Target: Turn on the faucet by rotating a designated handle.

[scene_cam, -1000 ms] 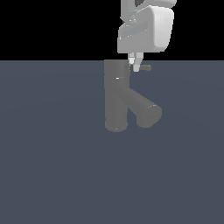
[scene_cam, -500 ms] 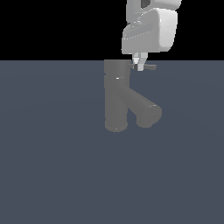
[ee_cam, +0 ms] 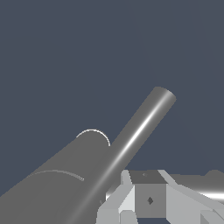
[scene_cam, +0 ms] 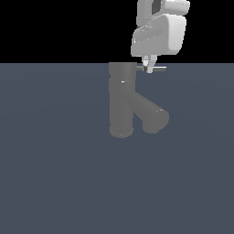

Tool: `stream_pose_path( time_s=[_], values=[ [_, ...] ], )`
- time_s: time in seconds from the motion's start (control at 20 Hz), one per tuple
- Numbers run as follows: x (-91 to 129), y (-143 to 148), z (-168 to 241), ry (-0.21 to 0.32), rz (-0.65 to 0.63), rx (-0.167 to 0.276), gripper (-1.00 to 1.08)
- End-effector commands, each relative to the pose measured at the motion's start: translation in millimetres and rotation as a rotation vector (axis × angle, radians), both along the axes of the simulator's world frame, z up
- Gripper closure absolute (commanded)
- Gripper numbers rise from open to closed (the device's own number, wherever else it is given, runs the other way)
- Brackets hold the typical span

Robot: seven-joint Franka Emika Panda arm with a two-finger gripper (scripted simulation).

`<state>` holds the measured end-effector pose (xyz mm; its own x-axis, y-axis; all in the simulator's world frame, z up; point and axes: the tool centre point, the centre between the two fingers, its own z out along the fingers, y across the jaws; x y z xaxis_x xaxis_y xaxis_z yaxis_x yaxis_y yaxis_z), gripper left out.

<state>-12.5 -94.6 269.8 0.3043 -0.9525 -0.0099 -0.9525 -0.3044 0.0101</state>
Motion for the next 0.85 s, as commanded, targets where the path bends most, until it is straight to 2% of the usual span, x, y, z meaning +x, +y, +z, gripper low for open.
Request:
stream_pose_path(
  time_s=[0.0,0.8],
  values=[
    [10.1,-17.0,-0.1,-0.011,-0.022,-0.004,1.08],
    [47.2,-49.4,0.3,-0.012,-0.045,-0.006,1.08]
  ],
)
